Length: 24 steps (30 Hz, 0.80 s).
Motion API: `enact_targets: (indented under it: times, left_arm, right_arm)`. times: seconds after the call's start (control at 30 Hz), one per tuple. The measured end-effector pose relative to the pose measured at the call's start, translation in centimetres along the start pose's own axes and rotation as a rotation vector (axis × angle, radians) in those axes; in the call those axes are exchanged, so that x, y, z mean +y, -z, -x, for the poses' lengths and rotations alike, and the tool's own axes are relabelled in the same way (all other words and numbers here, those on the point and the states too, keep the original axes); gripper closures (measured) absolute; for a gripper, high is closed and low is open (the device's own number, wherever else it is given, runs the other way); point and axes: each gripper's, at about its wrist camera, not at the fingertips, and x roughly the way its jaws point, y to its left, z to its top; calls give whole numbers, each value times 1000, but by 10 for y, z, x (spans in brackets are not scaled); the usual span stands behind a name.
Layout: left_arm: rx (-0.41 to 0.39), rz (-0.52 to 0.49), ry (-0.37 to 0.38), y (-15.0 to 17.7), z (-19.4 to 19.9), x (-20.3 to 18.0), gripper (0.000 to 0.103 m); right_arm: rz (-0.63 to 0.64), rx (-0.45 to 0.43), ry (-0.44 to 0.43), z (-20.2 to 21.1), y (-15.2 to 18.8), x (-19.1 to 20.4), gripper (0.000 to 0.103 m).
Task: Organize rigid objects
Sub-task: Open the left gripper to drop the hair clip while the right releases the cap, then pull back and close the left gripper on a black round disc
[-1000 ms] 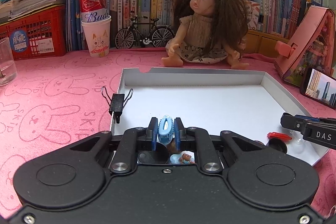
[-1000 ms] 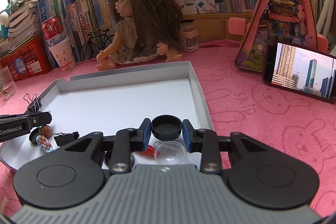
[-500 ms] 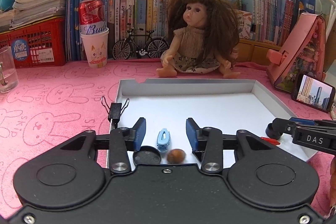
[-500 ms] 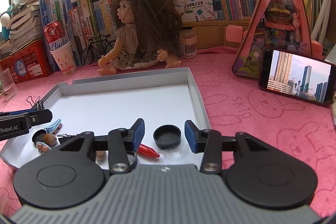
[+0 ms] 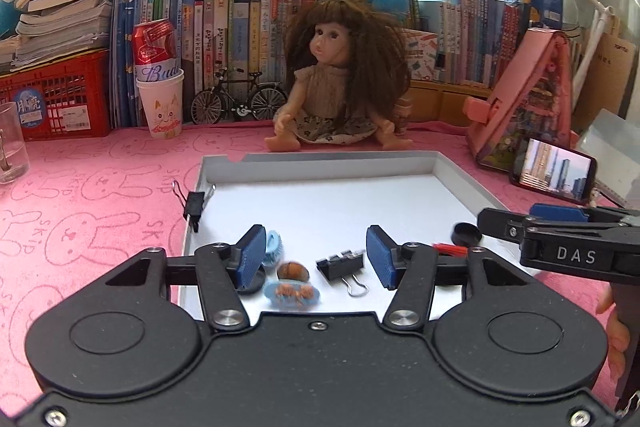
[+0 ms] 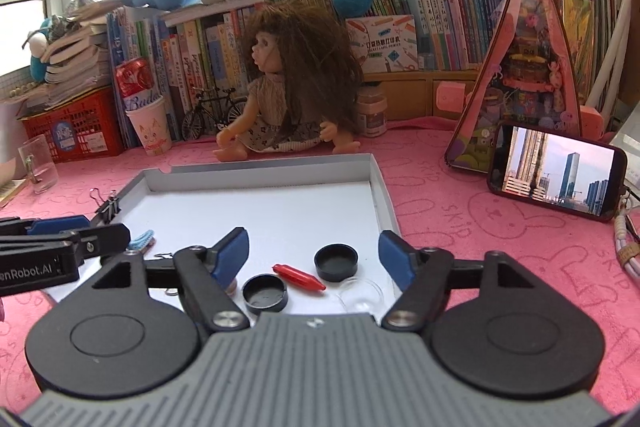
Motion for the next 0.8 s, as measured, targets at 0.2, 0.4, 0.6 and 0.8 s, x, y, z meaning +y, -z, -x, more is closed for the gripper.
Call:
enact_targets:
  times: [0.2, 0.4, 0.6, 0.8]
  left_arm:
    - [10, -4, 54, 16, 25, -7, 48]
    - [37, -61, 107, 35, 45, -18, 48]
    - [73, -102, 147, 51, 53, -26, 48]
    - [99, -107, 193, 59, 54, -33, 48]
  right_arm:
    - [30, -21, -16, 25, 8, 3, 18]
    - [56, -24, -20, 50, 25, 1, 18]
    - [88, -17, -9, 67, 45, 0, 17]
    - [122, -25, -35, 86, 64, 3, 16]
